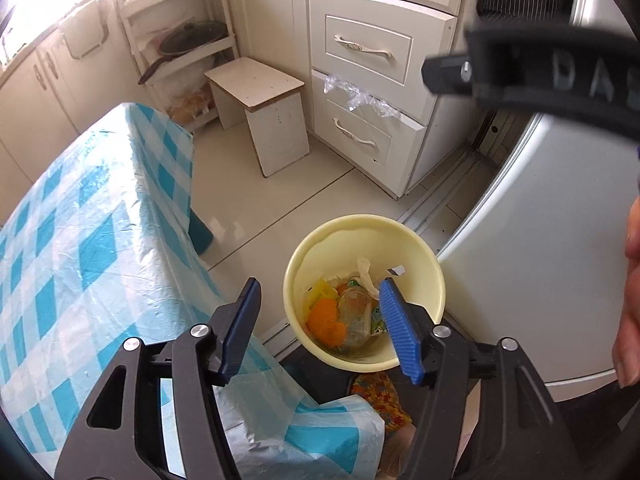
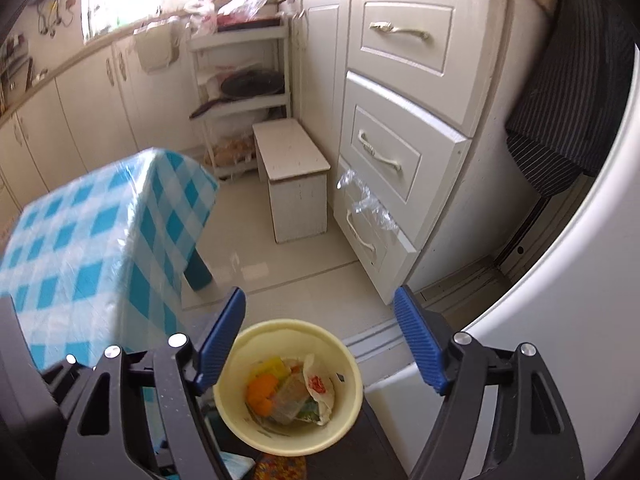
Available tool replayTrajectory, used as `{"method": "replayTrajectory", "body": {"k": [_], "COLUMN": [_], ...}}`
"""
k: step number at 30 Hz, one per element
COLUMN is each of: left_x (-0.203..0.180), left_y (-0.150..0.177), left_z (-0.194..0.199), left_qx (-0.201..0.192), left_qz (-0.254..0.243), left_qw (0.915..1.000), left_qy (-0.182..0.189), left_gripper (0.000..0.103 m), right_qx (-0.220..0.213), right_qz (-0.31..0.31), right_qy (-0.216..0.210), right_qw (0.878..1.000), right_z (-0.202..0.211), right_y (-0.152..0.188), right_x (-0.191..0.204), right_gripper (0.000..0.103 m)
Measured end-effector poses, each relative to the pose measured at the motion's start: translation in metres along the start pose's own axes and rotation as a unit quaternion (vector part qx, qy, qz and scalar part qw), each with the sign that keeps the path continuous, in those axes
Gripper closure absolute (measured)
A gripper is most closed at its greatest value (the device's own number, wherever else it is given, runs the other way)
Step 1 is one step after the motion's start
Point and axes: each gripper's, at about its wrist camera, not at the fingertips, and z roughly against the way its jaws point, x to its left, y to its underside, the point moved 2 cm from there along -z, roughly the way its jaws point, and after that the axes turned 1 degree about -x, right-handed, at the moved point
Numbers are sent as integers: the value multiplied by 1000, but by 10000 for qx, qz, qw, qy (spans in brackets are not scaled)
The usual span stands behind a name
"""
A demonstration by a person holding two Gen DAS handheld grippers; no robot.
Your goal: Collect trash
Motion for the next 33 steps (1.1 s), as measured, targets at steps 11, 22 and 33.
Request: {"method": "replayTrajectory", "body": {"k": [11,22,33], "left_x": [23,80,94], "left_y": [27,95,174], "left_z": [92,223,291], "left_qx": [-740,-1411,-1124], "left_qz": [4,536,1068], "left_qw": [9959,9779,9780], "left_qy": [-530,-1446,-1394], "left_gripper": [16,8,8], "right_qx": [-1447,-1614,-1693], "right_qz": [-579,-190,-147], "right_qy": [-52,-195,-667], "right_qw": [9878,9865,9832], "right_z": [114,210,281], "right_y": [3,69,124], "right_x": [8,64,103], "right_gripper": [8,7,7]}}
